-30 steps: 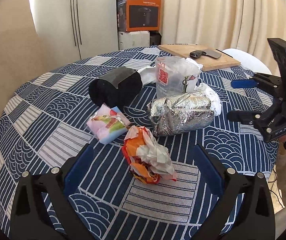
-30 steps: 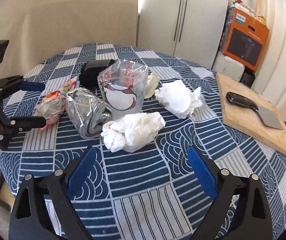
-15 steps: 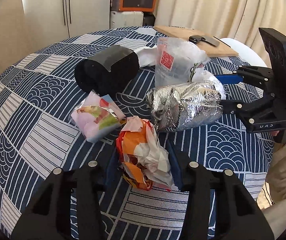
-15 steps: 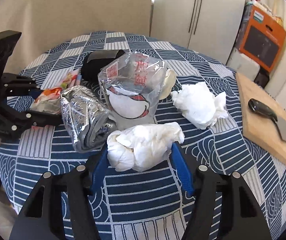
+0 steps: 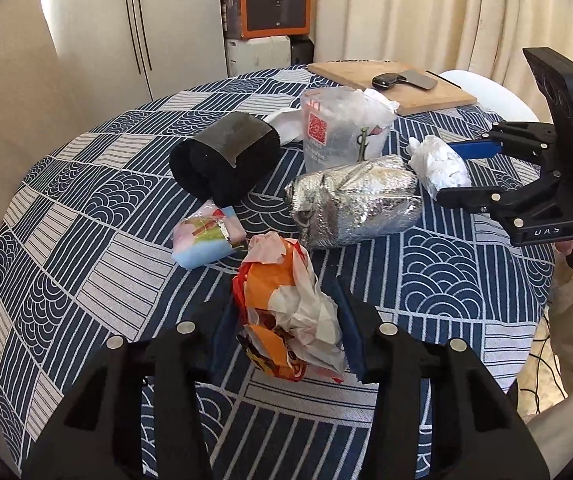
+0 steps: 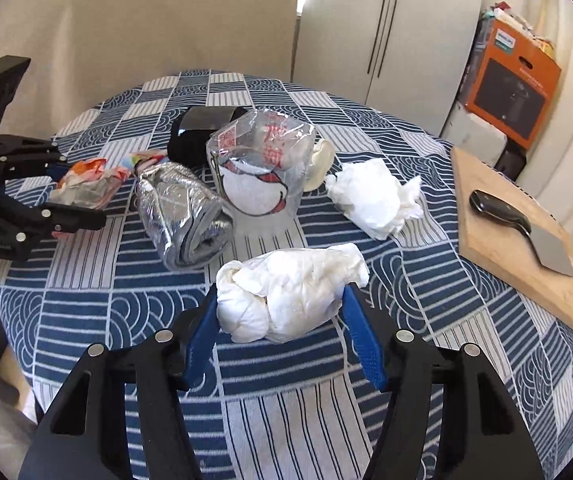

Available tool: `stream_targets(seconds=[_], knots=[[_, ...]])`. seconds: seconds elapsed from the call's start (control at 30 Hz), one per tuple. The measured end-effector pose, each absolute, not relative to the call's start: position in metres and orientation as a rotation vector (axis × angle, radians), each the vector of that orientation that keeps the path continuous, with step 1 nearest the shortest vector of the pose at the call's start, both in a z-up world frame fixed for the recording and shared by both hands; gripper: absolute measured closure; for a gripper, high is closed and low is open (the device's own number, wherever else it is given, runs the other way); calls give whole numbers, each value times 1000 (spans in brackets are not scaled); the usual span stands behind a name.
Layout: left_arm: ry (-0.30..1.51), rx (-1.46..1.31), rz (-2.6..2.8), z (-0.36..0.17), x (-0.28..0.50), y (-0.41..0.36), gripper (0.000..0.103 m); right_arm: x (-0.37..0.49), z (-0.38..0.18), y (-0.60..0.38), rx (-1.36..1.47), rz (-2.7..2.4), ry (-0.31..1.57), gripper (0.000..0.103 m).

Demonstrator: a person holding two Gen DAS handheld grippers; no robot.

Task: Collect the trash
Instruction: 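Carry the wrapper and tissue with both tools over the trash bin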

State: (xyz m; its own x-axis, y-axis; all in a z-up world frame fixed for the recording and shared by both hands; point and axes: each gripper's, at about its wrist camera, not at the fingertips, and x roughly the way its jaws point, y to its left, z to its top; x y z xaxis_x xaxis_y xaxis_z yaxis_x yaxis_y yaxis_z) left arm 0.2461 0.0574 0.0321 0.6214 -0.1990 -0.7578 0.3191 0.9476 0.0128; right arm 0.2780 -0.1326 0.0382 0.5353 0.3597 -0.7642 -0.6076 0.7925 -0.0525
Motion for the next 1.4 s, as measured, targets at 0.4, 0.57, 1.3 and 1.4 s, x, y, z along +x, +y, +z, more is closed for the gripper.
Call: stream_targets(seconds=[0.4, 0.57, 1.3, 1.4], knots=[[832, 175, -247, 31, 218, 56, 56, 233, 49, -142, -334, 613, 791, 46], [820, 198, -230, 34, 201, 53, 56, 213, 55, -143, -338, 623, 772, 46], [751, 240, -294, 34, 103, 23, 56, 103, 45, -145, -351, 690, 732, 45], [751, 242, -294, 28, 91, 19, 56, 90, 39, -141, -351, 726, 737, 45]])
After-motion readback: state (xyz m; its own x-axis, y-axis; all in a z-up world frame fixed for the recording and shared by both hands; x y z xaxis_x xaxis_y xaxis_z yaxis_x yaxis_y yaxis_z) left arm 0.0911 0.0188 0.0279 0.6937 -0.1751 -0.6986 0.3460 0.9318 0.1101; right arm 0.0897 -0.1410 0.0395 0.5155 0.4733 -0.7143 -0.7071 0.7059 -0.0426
